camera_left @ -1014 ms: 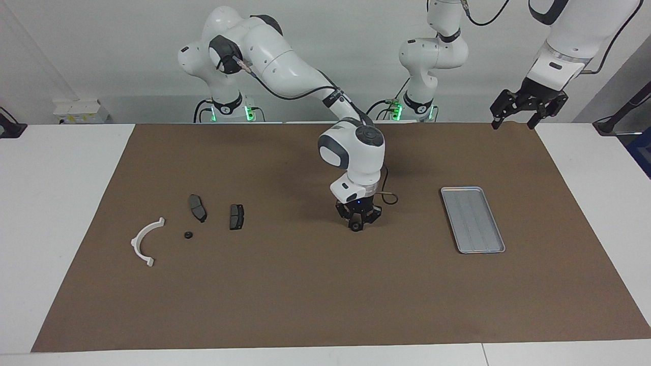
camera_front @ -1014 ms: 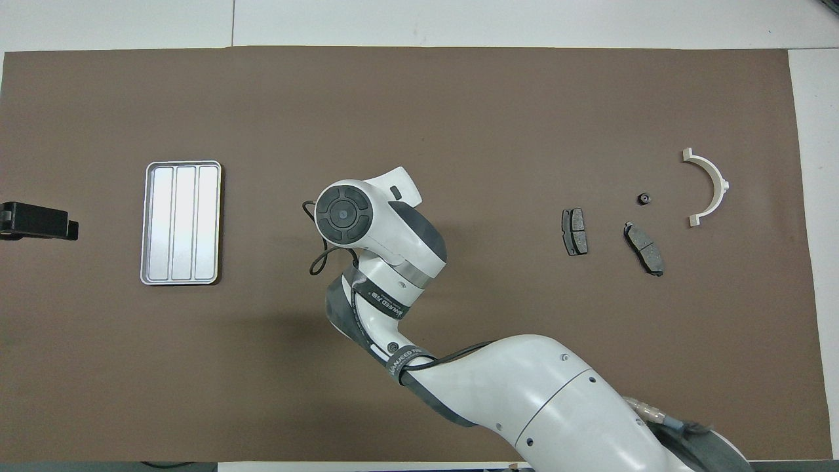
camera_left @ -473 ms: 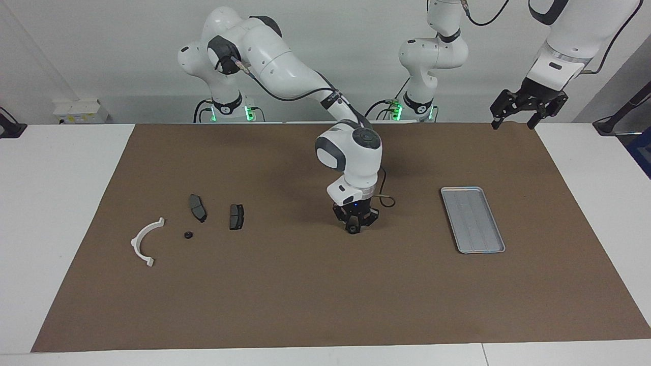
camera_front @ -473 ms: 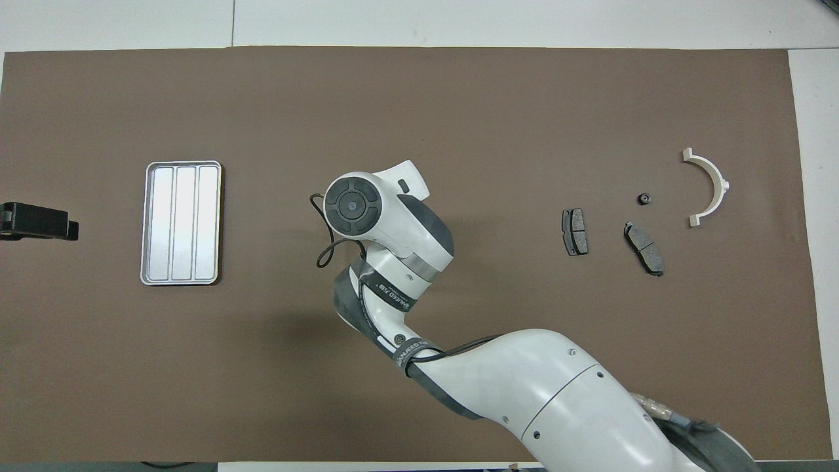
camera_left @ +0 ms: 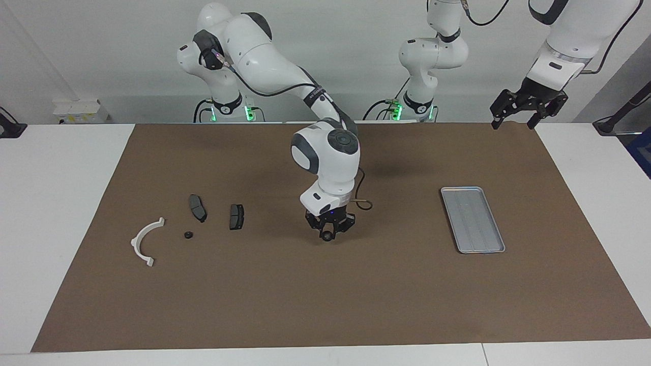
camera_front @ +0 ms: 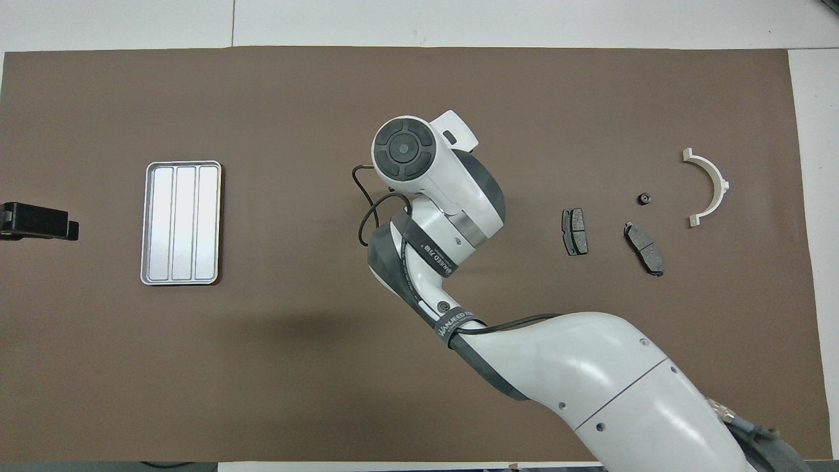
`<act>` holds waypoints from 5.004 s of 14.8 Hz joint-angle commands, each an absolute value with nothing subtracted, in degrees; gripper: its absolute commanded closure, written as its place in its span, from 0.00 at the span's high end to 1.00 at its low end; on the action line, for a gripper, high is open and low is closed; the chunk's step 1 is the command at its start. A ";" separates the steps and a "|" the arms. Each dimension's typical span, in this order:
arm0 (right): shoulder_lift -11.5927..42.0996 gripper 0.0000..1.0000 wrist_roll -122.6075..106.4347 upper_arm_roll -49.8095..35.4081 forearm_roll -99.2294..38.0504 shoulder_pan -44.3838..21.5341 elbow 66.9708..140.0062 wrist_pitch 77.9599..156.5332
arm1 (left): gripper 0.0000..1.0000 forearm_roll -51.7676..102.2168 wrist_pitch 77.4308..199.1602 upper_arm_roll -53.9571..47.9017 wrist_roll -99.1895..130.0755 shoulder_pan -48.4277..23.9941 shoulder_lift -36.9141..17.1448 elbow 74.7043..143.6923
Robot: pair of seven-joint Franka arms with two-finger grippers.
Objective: Place bearing gear from tray to pile
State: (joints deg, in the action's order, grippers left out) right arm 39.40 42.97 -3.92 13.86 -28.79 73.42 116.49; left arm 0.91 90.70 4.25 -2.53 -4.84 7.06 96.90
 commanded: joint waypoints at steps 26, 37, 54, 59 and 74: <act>14.06 0.00 -15.47 -4.83 3.60 -1.14 115.39 142.19 | 1.00 0.88 89.74 4.13 -2.46 -4.66 7.82 96.86; 20.99 0.00 -16.25 -4.83 3.60 -0.18 116.98 155.11 | 1.00 0.88 89.74 4.13 -2.46 -4.66 7.82 96.86; 22.68 1.00 -15.38 -4.83 2.99 -0.97 115.75 156.01 | 1.00 0.88 89.74 4.13 -2.46 -4.66 7.82 96.86; 20.31 1.00 -15.47 -4.83 3.08 -1.14 113.12 147.85 | 1.00 0.88 89.74 4.13 -2.46 -4.66 7.82 96.86; 9.94 1.00 -15.47 -4.92 3.08 -1.23 106.70 124.81 | 1.00 0.88 89.74 4.13 -2.46 -4.66 7.82 96.86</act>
State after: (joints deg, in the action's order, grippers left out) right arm 12.15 -13.97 -4.69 4.97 -1.40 106.41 127.14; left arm 0.91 90.64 4.24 -2.53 -4.84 7.06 96.90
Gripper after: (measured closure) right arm 0.000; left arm 0.000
